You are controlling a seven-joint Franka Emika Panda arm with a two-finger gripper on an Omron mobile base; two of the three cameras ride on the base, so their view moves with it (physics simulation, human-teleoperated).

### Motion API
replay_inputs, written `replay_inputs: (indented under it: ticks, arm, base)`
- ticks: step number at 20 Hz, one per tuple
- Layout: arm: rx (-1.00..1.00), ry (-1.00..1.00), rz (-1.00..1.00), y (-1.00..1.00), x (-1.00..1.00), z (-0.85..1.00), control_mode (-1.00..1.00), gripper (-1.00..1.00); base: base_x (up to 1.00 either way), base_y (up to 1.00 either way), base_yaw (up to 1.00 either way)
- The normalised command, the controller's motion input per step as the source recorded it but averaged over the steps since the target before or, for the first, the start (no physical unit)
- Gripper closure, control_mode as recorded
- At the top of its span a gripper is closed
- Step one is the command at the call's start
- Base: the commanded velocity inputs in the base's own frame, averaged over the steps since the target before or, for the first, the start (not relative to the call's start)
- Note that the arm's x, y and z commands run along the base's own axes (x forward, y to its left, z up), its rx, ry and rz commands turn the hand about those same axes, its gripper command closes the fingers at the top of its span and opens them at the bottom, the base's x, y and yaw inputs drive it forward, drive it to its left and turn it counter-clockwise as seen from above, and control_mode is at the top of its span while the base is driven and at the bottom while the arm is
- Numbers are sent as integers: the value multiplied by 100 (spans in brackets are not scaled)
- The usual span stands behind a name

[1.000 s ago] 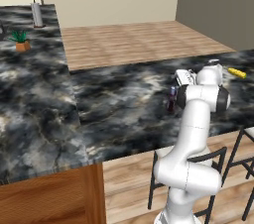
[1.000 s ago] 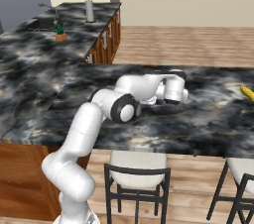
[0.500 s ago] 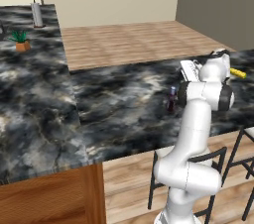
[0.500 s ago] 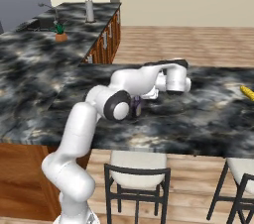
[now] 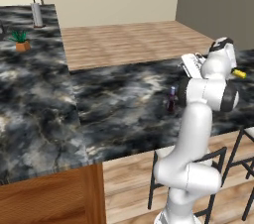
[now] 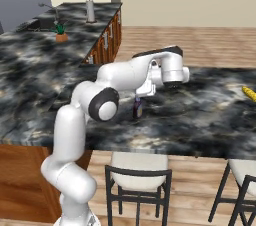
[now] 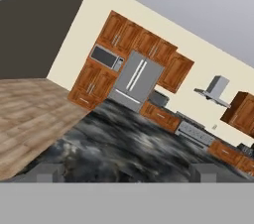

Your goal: Move the condiment bottle and oil and vinegar bottle from the cabinet to the dining counter.

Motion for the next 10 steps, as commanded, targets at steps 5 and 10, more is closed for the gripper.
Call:
replay_inputs:
  ticks: [5, 10]
  arm:
    - [-9, -1, 0, 40, -54, 29, -100, -100]
    - [-5, 1, -2, 31, -49, 20, -100, -100]
  base:
    - [0, 0, 0]
    - [0, 0, 0]
